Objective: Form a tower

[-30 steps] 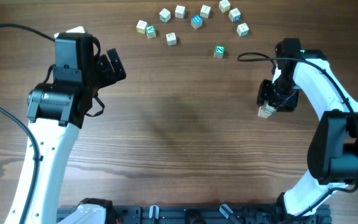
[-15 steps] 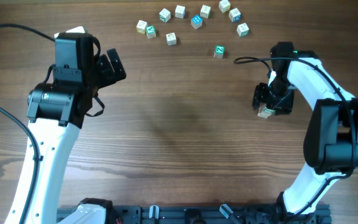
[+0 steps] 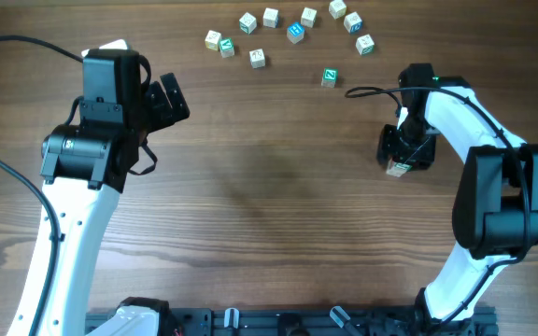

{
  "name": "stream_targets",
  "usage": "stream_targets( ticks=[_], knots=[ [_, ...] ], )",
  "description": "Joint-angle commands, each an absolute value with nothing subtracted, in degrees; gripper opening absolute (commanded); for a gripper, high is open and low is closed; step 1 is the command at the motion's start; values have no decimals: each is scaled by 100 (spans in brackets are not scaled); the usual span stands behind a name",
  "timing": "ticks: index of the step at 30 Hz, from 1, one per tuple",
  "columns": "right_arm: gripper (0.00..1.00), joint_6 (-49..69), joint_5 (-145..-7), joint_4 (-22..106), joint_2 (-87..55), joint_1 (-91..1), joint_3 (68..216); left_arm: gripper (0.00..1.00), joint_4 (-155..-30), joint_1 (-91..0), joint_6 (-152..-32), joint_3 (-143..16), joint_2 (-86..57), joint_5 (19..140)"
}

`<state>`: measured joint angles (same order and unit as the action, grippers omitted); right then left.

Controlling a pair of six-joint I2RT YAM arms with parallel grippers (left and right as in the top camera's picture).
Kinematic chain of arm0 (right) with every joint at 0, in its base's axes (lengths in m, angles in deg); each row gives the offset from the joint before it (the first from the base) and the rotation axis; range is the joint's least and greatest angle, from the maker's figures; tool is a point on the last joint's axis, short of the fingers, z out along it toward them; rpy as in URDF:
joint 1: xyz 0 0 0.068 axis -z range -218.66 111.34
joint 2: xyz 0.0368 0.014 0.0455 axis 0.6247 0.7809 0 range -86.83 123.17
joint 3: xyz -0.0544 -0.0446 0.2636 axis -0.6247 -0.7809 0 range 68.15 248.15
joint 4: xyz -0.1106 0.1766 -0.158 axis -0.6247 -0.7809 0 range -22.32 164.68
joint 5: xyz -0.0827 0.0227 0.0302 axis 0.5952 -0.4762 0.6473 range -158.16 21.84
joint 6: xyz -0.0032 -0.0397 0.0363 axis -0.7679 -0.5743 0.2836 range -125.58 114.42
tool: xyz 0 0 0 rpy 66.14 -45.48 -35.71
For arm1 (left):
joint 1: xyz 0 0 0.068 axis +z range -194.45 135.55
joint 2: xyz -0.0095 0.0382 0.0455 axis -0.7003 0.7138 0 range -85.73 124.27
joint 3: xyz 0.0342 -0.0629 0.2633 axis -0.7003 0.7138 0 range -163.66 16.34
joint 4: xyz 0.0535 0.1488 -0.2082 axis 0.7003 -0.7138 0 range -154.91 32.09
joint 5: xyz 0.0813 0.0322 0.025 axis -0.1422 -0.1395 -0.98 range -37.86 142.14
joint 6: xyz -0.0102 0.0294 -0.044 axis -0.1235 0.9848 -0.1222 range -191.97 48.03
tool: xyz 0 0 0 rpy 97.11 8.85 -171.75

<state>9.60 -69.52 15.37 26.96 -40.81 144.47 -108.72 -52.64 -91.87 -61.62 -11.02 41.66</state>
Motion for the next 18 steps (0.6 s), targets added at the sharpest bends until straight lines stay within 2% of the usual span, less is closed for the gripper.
stream_targets(
  ticks=[1, 7, 10, 18],
  knots=[
    [50, 982, -6941, 1569, 2849, -4084, 14414, 100, -10863, -5233, -9257, -6144, -1104, 4113],
    [35, 945, -6941, 1526, 2849, -4084, 14414, 100, -10863, -5233, -9257, -6144, -1104, 4113],
    [30, 945, -6943, 1526, 2849, -4084, 14414, 100, -10863, -5233, -9257, -6144, -1104, 4113],
    [27, 947, -6943, 1530, 2849, -4084, 14414, 100, -10863, -5233, -9257, -6144, -1104, 4113]
  ],
)
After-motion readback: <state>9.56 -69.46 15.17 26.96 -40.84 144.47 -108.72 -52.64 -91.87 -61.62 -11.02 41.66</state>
